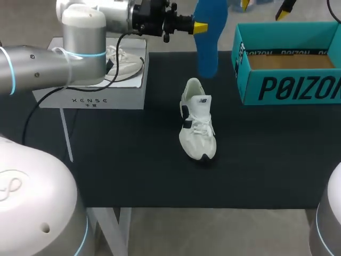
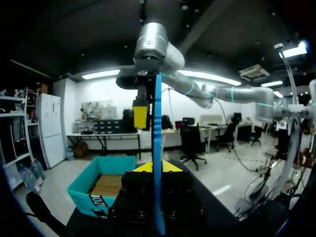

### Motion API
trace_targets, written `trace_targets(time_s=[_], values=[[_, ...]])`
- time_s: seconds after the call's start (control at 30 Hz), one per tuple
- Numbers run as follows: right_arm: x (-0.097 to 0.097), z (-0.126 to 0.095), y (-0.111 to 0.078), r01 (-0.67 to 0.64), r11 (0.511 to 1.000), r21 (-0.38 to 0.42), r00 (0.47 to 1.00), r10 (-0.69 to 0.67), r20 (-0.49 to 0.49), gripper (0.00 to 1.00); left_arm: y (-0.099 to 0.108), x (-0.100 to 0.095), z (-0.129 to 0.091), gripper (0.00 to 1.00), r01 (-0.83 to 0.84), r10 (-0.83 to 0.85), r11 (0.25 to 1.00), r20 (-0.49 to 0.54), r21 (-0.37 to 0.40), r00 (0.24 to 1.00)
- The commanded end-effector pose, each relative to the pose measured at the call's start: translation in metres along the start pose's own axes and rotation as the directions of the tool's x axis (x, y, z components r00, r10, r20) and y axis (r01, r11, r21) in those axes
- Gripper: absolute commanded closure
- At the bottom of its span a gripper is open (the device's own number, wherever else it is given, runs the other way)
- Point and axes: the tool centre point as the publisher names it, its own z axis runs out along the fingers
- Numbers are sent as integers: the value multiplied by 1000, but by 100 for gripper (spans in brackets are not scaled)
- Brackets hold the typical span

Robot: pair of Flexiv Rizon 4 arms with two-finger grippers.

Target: Take the shoe out of the shoebox, open the shoe tongue, remove and reinsert the insole, then place the shoe into the shoebox

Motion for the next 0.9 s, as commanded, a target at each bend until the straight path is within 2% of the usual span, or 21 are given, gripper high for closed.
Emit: trace_targets(time_s=[0.03,0.17,0.2,0.23,0.27,0.33,0.37,0.4,0.43,0.47,0.5,0.77,0.9], values=[[4,0,0,17,1000,3,1000,-18,24,0,-3,2,0,100,0,0,1000,4,-12,1000],[6,-3,-4,2,1000,-12,999,-2,53,0,-3,2,0,100,0,0,1000,4,-12,1000],[5,-4,-4,-2,1000,-14,998,3,56,0,-3,0,-2,100,55,-55,998,13,11,998],[5,-5,-5,-4,1000,-17,998,5,57,0,-1,-5,-2,100,153,-152,988,43,-10,987],[4,-6,-5,-6,1000,-18,998,7,59,0,0,-7,-3,100,223,-223,974,10,28,975],[4,-7,-6,-7,1000,-19,998,8,61,0,3,-11,-3,100,413,-412,911,31,-6,911],[3,-6,-6,-7,1000,-19,998,9,62,0,3,-10,-5,100,516,-516,856,5,42,856],[3,-6,-6,-8,1000,-17,998,9,62,0,3,-10,-4,100,604,-603,797,-41,-5,797],[3,-6,-6,-8,1000,-15,998,9,63,0,0,-7,-5,100,651,-647,759,-93,22,757],[3,-6,-6,-9,1000,-14,998,9,63,0,-2,-5,-5,100,689,-687,725,-108,-29,719],[3,-5,-7,-9,1000,-12,998,10,63,0,-6,-2,-6,100,676,-669,737,-157,-11,727],[7,-3,-6,6,1000,-4,997,-6,74,0,-6,-2,-6,100,676,-669,737,-157,-11,727],[11,-6,-8,37,999,-15,992,-35,118,0,-6,-2,-6,100,676,-669,737,-157,-11,727]])
